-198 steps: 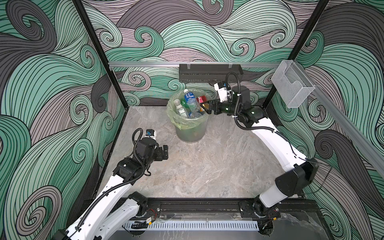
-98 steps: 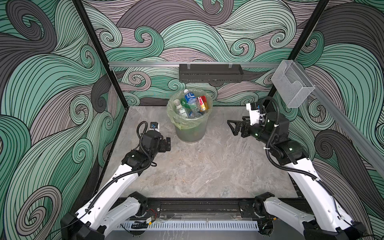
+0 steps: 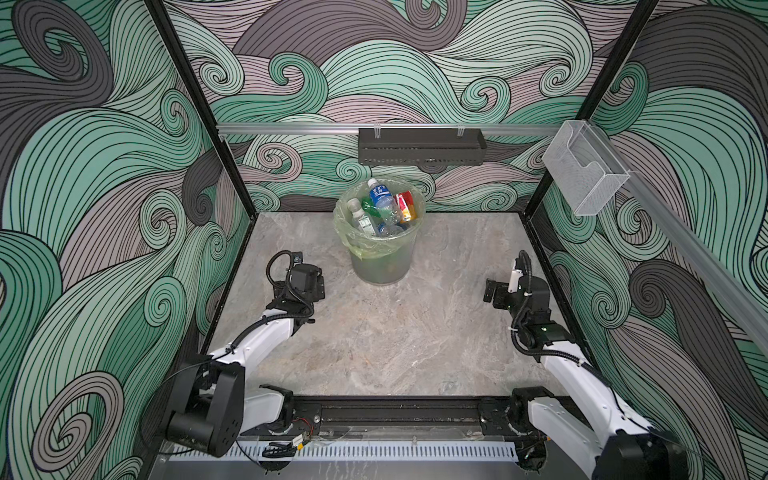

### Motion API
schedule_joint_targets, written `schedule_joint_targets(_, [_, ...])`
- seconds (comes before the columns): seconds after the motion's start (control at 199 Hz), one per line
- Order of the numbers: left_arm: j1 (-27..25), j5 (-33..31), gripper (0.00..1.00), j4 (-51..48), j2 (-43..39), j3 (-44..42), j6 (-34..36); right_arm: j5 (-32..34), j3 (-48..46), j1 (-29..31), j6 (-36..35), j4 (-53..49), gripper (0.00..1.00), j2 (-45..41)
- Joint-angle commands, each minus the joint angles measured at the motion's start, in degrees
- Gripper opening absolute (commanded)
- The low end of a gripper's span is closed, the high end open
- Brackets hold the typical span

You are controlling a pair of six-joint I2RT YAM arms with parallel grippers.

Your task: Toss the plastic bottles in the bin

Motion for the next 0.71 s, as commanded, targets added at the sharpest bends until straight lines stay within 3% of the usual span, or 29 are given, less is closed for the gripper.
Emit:
schedule_joint_targets(0.0, [1.67, 0.58, 0.99, 9.13, 1.93, 2.77, 4.26, 2.42, -3.95, -2.29, -0.30, 20.35, 1.00, 4.98])
schedule_joint_targets(0.171, [4.47, 2.23, 0.99, 21.04, 7.51, -0.88, 12.20, 2.56, -3.81, -3.18, -0.92, 25.54, 1.00, 14.73])
schedule_joint_targets(0.272, [8.56, 7.11, 0.99, 34.13, 10.54, -6.94, 11.10, 3.26, -4.66, -3.20, -0.90, 29.90, 1.00, 16.58])
schedule_joint_targets(0.453, [13.11, 14.30, 0.99, 42.26, 14.83, -10.10, 8.27, -0.15, -4.59, -3.37, -3.01, 37.03, 1.00, 21.27])
schedule_joint_targets(0.594, [13.67, 15.59, 0.99, 40.44, 14.35, -9.58, 7.67, -2.85, -7.68, -3.25, -4.17, 59.82, 1.00, 35.59])
schedule_joint_targets(0.66, [13.69, 15.74, 0.99, 39.45, 14.22, -9.21, 7.51, -2.20, -3.80, -3.28, -3.18, 43.64, 1.00, 30.34])
schedule_joint_targets(0.7, [13.76, 15.72, 0.99, 39.62, 14.36, -9.20, 7.51, -2.89, -2.88, -3.26, -3.68, 46.15, 1.00, 33.36])
